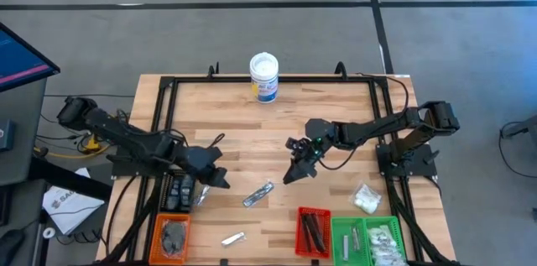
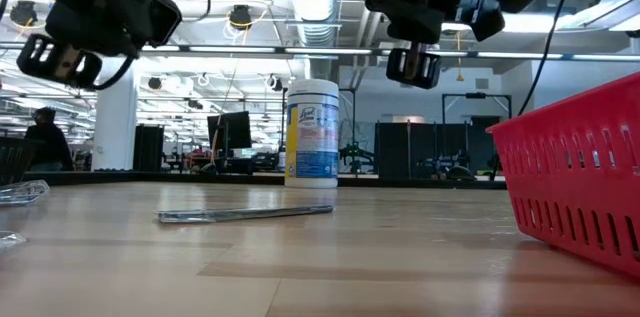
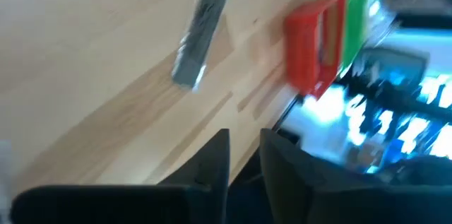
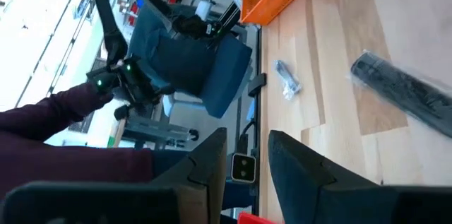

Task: Pick & Place Travel size toiletries
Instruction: Put the silver nail cutter into the left green bin

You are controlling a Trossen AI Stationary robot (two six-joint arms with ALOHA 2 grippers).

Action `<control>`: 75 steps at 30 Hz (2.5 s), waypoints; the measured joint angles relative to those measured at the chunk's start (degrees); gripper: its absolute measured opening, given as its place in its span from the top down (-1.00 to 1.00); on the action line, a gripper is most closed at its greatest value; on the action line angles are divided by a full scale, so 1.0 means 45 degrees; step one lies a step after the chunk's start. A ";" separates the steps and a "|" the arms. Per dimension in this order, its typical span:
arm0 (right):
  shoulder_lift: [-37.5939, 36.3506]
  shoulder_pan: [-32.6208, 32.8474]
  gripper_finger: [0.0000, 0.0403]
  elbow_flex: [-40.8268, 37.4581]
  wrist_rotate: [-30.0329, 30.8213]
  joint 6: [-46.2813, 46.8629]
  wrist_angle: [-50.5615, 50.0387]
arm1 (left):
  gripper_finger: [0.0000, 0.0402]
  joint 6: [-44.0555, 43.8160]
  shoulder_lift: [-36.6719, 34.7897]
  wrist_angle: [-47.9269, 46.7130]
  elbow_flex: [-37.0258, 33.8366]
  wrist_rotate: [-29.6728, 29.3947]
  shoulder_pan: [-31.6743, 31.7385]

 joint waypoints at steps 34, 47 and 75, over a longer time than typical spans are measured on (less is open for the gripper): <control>0.0000 -0.1002 0.65 -0.0002 0.3679 0.2501 0.0068 | 1.00 1.1870 0.6011 -1.0128 0.5057 0.0915 -0.0573; 0.0000 -0.0898 0.65 -0.0002 0.3680 0.2511 0.0133 | 1.00 1.3174 0.8061 -1.0695 0.5175 0.0211 -0.0475; 0.0000 -0.0740 0.65 -0.0002 0.3997 0.2664 0.0704 | 1.00 1.4089 0.5731 -0.7423 0.5319 -0.1594 0.1130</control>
